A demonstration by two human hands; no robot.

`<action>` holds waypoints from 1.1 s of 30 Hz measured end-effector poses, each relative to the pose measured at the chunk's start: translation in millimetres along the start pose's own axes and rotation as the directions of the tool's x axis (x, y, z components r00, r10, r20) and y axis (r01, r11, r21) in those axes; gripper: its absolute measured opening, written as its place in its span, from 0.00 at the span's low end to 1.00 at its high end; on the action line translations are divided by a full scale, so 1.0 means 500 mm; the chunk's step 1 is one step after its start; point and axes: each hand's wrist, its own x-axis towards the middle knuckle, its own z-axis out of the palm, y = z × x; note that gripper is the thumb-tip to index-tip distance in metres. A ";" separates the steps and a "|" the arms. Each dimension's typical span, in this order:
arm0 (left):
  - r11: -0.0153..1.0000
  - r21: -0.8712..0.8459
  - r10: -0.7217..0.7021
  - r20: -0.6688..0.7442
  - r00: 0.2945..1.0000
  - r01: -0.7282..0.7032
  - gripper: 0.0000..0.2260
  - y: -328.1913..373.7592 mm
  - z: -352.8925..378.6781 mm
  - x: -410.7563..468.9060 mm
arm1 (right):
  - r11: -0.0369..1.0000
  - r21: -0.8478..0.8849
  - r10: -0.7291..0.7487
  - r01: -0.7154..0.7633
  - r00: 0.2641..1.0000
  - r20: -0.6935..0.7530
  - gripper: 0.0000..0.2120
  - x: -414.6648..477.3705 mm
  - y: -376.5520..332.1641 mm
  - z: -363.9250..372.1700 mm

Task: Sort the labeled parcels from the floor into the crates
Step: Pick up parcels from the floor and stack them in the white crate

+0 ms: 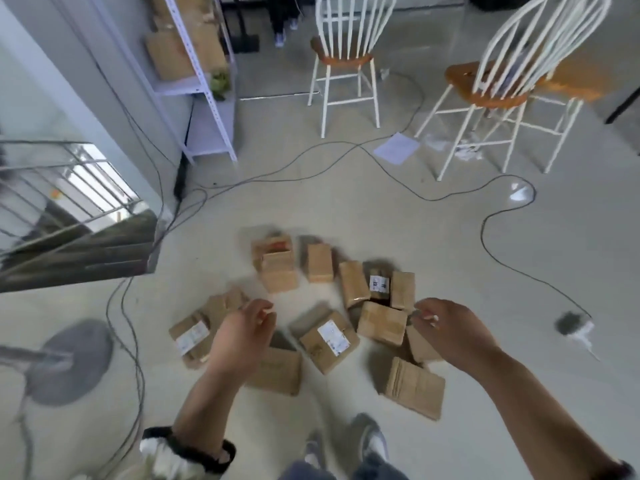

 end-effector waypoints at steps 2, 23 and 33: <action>0.995 -0.069 -0.069 0.023 0.997 0.070 0.10 -0.036 0.075 0.034 | 1.000 0.006 0.000 0.000 1.000 0.025 0.16 0.077 0.023 0.059; 0.975 0.153 -0.202 0.336 0.920 0.158 0.12 -0.696 1.008 0.506 | 0.970 0.241 -0.048 0.016 0.991 0.128 0.09 0.900 0.381 0.926; 0.963 0.258 -0.163 0.343 0.925 0.073 0.10 -0.758 1.089 0.487 | 0.998 0.040 -0.045 0.039 0.987 0.154 0.10 0.936 0.371 1.055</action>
